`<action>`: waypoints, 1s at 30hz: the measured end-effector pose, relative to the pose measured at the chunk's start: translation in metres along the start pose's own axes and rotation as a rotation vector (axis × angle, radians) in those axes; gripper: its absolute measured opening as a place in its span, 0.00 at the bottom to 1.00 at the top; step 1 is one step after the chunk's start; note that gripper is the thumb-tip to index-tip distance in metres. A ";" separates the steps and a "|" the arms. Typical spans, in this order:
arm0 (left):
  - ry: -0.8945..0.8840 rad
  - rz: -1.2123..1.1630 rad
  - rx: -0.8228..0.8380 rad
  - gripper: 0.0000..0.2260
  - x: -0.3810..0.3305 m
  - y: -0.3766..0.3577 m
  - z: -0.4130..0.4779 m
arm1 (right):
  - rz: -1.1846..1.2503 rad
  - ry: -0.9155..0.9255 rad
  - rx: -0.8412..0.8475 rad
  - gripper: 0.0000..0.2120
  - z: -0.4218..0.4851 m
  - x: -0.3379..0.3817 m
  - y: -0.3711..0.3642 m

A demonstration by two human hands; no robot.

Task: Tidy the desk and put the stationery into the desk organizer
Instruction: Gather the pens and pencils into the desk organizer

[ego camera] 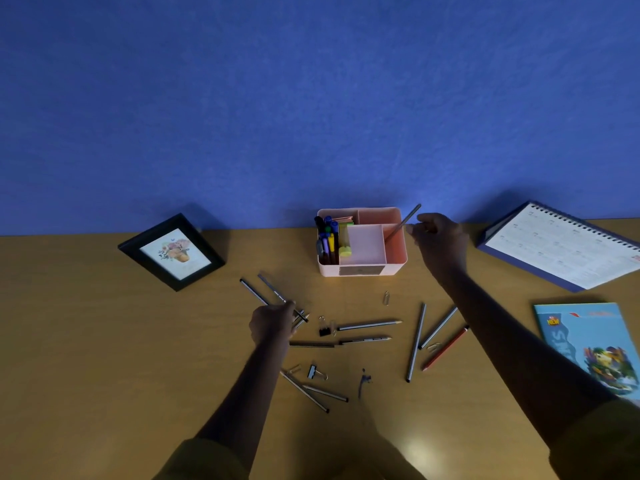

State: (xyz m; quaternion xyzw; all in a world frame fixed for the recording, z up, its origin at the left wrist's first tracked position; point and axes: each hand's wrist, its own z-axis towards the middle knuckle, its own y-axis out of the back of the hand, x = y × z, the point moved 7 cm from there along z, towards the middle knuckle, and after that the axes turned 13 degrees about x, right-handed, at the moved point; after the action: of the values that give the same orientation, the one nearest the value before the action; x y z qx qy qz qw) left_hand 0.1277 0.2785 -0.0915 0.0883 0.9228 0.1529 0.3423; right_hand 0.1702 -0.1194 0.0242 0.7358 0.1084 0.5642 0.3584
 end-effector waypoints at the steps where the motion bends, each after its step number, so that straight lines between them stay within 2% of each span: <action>1: -0.002 -0.064 0.024 0.10 -0.001 -0.001 -0.004 | -0.007 0.019 -0.002 0.11 -0.008 0.003 0.000; 3: 0.019 -0.182 0.069 0.10 -0.002 -0.004 -0.009 | -0.002 0.051 0.034 0.09 -0.027 0.010 -0.005; 8: 0.029 -0.361 0.224 0.12 -0.006 -0.014 -0.032 | 0.030 0.208 0.244 0.06 -0.087 0.032 -0.035; 10: -0.027 -0.378 0.257 0.11 -0.011 -0.016 -0.048 | 0.104 0.174 0.348 0.06 -0.104 0.031 -0.050; 14: -0.259 -0.215 0.294 0.07 -0.020 -0.020 -0.086 | 0.173 0.144 0.478 0.08 -0.125 0.042 -0.070; 18: -0.378 -0.099 0.358 0.03 -0.018 -0.033 -0.108 | 0.234 0.169 0.507 0.11 -0.128 0.061 -0.072; 22: -0.529 0.072 0.372 0.04 -0.021 -0.040 -0.121 | 0.272 0.162 0.472 0.15 -0.122 0.074 -0.060; 26: -0.663 0.140 0.360 0.05 -0.027 -0.041 -0.127 | 0.273 0.185 0.449 0.08 -0.122 0.074 -0.044; 30: -0.720 0.109 0.373 0.06 -0.035 -0.042 -0.132 | 0.291 0.171 0.402 0.08 -0.122 0.070 -0.026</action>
State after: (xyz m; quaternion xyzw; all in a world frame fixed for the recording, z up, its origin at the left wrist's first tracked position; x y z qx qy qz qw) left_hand 0.0646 0.2007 0.0105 0.2454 0.7498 -0.0399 0.6132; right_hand 0.0899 -0.0117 0.0728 0.7497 0.1414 0.6372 0.1093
